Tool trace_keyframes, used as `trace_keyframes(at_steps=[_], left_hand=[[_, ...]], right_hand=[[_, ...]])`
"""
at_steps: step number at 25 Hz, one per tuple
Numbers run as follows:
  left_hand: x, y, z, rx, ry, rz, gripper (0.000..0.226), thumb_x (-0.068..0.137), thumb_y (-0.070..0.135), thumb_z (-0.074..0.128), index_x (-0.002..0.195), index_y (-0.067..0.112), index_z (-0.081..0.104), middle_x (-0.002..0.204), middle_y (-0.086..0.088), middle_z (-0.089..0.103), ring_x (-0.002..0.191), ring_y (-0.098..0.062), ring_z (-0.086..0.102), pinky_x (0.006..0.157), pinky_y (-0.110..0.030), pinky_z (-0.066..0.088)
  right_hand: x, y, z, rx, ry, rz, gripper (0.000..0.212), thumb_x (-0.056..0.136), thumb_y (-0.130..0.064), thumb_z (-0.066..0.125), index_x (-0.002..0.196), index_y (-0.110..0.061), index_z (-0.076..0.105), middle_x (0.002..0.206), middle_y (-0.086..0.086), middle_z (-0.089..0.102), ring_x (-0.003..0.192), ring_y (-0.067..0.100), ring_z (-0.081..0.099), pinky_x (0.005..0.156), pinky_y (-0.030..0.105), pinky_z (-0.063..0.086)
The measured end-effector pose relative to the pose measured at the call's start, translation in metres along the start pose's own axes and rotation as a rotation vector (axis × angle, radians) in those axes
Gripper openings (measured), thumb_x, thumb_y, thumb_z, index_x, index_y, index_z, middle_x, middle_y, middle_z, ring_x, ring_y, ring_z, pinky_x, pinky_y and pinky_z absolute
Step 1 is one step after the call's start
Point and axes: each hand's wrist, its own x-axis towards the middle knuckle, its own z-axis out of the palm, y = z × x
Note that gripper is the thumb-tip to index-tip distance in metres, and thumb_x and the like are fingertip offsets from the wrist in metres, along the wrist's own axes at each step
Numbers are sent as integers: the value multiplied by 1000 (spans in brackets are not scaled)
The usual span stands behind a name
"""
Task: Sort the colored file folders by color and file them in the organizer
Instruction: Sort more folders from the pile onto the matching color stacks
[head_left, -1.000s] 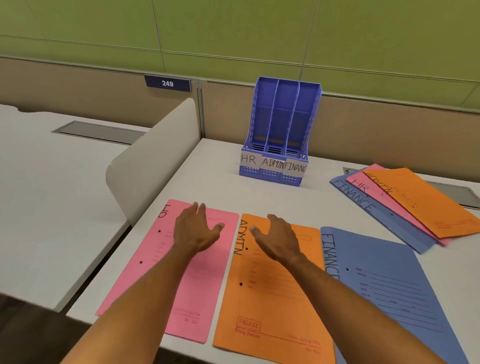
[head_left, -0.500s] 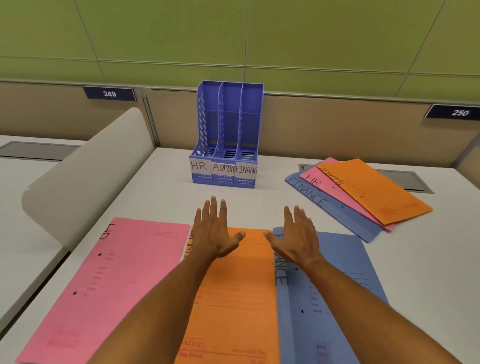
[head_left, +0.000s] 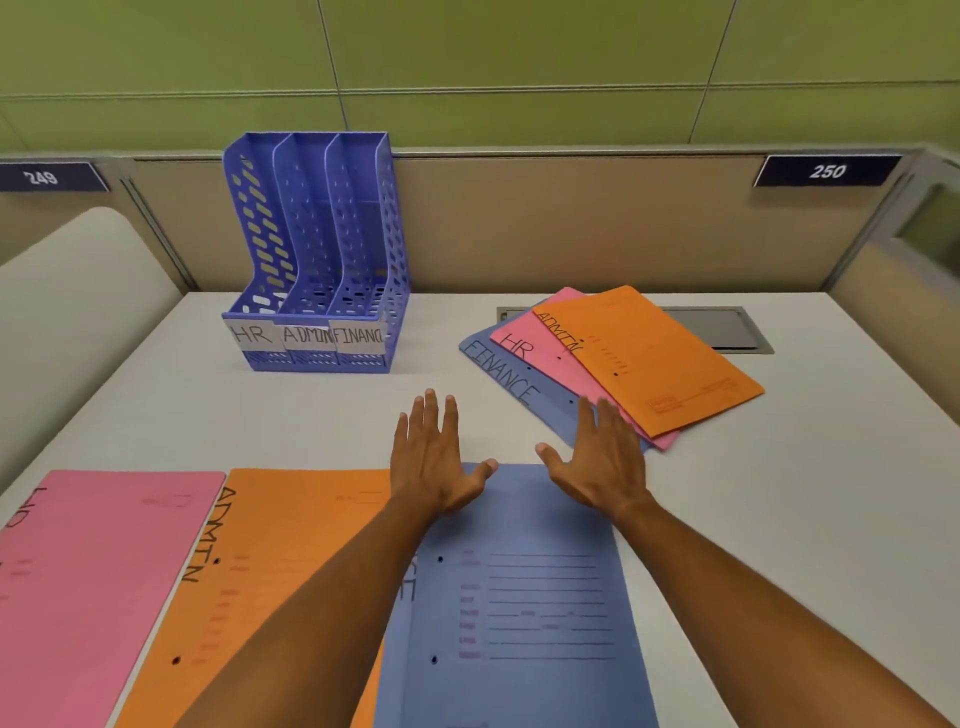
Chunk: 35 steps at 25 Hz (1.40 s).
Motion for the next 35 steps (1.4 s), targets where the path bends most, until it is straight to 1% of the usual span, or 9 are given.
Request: trace_keyframes(at_steps=[6, 10, 13, 16, 18, 24, 30, 33, 35], left_hand=[[17, 55, 18, -11, -53, 18, 107, 73, 79, 21, 153, 15, -7, 161, -13, -14, 148, -29, -12, 119, -44, -6], [24, 72, 25, -27, -82, 25, 107, 73, 78, 24, 154, 13, -4, 161, -13, -12, 149, -28, -11, 119, -41, -5], [28, 74, 29, -54, -114, 27, 108, 72, 77, 25, 154, 13, -2, 162, -12, -10, 149, -27, -9, 120, -40, -2], [30, 75, 30, -66, -140, 19, 108, 72, 77, 26, 154, 13, -1, 162, -11, -8, 149, -26, -7, 120, -40, 0], [32, 77, 28, -78, -150, 16, 107, 72, 77, 26, 154, 13, 0, 162, -11, -7, 150, -27, -6, 120, -40, 1], [31, 80, 21, -141, -141, 0, 94, 84, 68, 44, 154, 15, 10, 162, -10, 1, 150, -27, 1, 120, -40, 7], [44, 93, 6, -215, -72, 35, 76, 87, 55, 54, 150, 20, 29, 158, -9, 24, 145, -28, 22, 117, -42, 21], [53, 105, -4, -535, -65, -7, 67, 89, 47, 59, 144, 13, 42, 148, -9, 44, 136, -25, 39, 111, -40, 33], [61, 115, -11, -809, -65, -134, 58, 89, 45, 61, 134, 9, 54, 135, -10, 57, 124, -26, 54, 104, -39, 44]], right_hand=[[30, 67, -7, 41, -24, 84, 85, 88, -53, 54, 149, -4, 22, 155, 20, 27, 143, 34, 23, 117, 43, 20], [47, 91, -8, 63, 17, 149, 42, 82, -28, 62, 115, -4, 52, 118, 18, 57, 113, 35, 51, 91, 43, 45], [54, 99, -11, 115, -39, 190, 23, 82, -14, 60, 102, -2, 57, 108, 19, 60, 102, 37, 56, 78, 35, 47], [59, 105, -13, 85, -74, 147, 8, 85, -10, 58, 88, -2, 56, 102, 20, 62, 91, 37, 59, 70, 30, 43], [61, 108, -14, 56, -76, 114, 9, 86, -9, 56, 80, -5, 51, 98, 21, 64, 84, 36, 59, 68, 29, 43], [61, 111, -22, -63, -6, 18, 18, 93, -9, 52, 87, 0, 66, 92, 21, 69, 83, 36, 66, 66, 30, 48], [50, 88, -40, -82, 159, -59, 24, 90, -18, 52, 74, -7, 65, 77, 17, 68, 70, 35, 64, 56, 29, 35], [41, 75, -44, 72, 176, -186, 26, 81, -22, 54, 59, -10, 57, 59, 15, 62, 53, 35, 53, 49, 31, 36], [33, 68, -44, 173, 178, -274, 26, 76, -27, 53, 55, -11, 56, 52, 8, 59, 49, 29, 52, 47, 32, 42]])
